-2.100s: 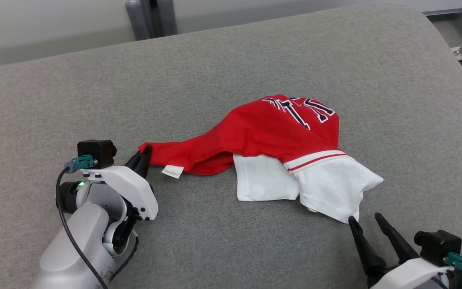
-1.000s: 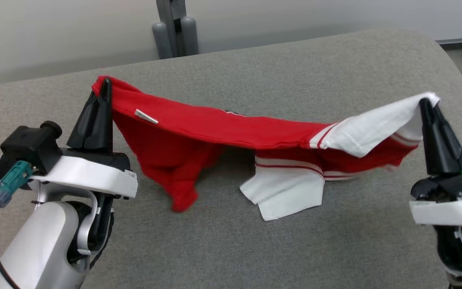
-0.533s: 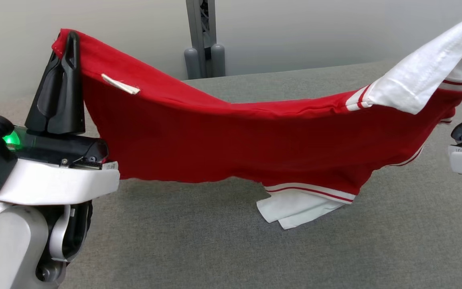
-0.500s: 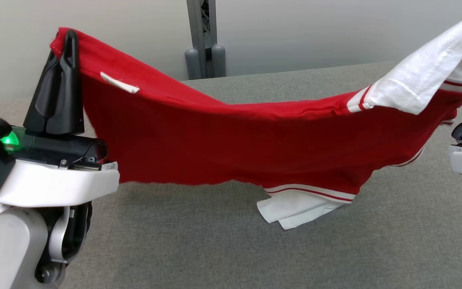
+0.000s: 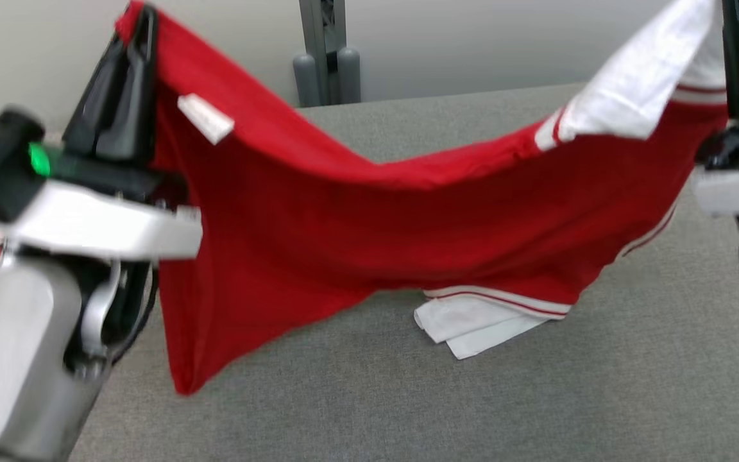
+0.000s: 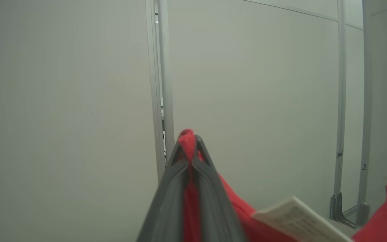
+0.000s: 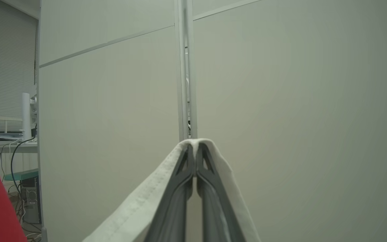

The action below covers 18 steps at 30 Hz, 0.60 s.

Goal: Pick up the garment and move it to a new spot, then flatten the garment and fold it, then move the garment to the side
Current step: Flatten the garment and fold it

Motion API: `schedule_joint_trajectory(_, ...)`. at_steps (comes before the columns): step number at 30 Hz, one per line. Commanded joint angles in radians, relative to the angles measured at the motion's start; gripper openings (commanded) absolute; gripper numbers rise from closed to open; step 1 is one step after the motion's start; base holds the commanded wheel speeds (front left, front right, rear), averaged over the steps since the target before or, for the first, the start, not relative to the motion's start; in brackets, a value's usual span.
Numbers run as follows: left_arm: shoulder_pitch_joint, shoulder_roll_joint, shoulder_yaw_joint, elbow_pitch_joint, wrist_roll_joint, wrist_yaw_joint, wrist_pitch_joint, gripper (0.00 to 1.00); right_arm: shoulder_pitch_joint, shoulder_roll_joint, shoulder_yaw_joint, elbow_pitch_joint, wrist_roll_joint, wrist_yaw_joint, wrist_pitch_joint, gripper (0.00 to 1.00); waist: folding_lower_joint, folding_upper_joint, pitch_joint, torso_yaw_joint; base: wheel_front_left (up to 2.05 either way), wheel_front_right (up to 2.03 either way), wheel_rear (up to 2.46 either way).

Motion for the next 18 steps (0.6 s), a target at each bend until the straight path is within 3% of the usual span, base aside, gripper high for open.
schedule_joint_trajectory(1,-0.06,-0.017,-0.006,0.072,-0.019,-0.033,0.001,0.0,-0.057,-0.016,0.014,0.057,0.009,0.0,-0.005,0.0,0.0,0.0,0.016,0.006,0.0,0.0,0.0)
schedule_joint_trajectory(10,-0.497,-0.163,-0.027,0.663,-0.091,-0.211,-0.026,0.0,-0.468,-0.087,0.138,0.477,0.022,0.0,-0.071,0.0,0.0,0.0,0.09,0.037,0.0,0.0,0.0)
schedule_joint_trajectory(18,-0.799,-0.214,0.0,1.097,-0.11,-0.284,-0.065,0.0,-0.801,-0.03,0.198,0.787,0.044,0.0,-0.136,0.0,0.0,0.0,0.121,0.033,0.0,0.0,0.0)
